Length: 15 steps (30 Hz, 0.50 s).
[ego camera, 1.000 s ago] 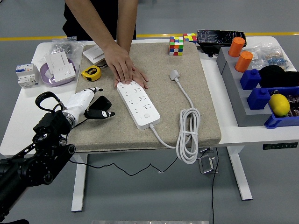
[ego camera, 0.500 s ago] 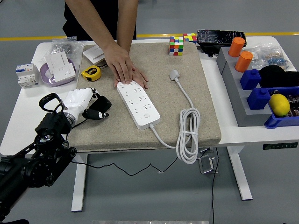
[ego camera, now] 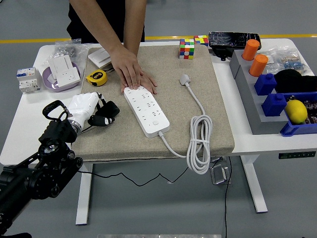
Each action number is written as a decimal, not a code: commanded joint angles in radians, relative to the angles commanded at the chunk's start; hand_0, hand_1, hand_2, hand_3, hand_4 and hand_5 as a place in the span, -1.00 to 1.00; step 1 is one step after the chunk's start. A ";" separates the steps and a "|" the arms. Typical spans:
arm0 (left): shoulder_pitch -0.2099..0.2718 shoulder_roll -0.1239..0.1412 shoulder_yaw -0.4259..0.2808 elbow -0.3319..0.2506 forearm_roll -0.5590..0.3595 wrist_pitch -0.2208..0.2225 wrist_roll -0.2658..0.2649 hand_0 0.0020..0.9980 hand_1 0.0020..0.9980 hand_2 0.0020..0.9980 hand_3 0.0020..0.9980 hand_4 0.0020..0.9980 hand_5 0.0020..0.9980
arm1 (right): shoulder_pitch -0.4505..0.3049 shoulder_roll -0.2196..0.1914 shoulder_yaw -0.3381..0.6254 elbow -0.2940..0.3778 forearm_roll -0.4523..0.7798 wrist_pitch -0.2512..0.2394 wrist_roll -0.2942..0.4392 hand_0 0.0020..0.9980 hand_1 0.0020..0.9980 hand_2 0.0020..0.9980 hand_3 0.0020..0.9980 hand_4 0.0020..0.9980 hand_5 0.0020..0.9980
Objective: Pick up the plug,place it near the board,insert it into the board,press the button
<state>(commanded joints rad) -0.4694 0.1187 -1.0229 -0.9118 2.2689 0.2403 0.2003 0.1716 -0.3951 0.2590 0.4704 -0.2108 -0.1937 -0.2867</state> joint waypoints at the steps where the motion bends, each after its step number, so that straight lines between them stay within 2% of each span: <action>1: 0.000 0.001 0.000 -0.001 0.000 0.001 0.000 -0.11 -0.31 -0.31 -0.16 0.29 -0.56 | 0.000 0.000 0.000 0.000 0.000 0.000 0.000 0.72 0.60 0.56 0.58 1.00 0.87; 3: 0.001 0.003 0.000 -0.002 0.000 0.002 -0.002 -0.11 -0.31 -0.31 -0.16 0.29 -0.56 | 0.001 0.000 0.001 0.000 -0.001 -0.001 0.000 0.72 0.60 0.56 0.58 1.00 0.87; 4: 0.001 0.003 -0.001 -0.003 0.000 0.000 -0.002 -0.17 -0.40 -0.41 -0.21 0.22 -0.65 | 0.001 0.000 0.001 0.000 -0.001 -0.002 0.000 0.72 0.60 0.55 0.58 1.00 0.86; 9: 0.005 0.010 -0.006 -0.019 0.000 -0.012 -0.009 -0.17 -0.40 -0.41 -0.21 0.22 -0.65 | 0.000 0.001 0.004 0.000 -0.001 -0.004 0.000 0.72 0.60 0.55 0.58 1.00 0.86; 15: 0.012 0.024 -0.035 -0.067 -0.033 -0.022 -0.018 -0.20 -0.44 -0.44 -0.25 0.18 -0.68 | -0.005 0.006 0.003 -0.001 0.001 -0.004 0.000 0.72 0.60 0.55 0.58 1.00 0.86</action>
<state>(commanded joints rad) -0.4570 0.1430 -1.0577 -0.9786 2.2355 0.2187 0.1826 0.1665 -0.3895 0.2622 0.4690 -0.2103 -0.1982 -0.2864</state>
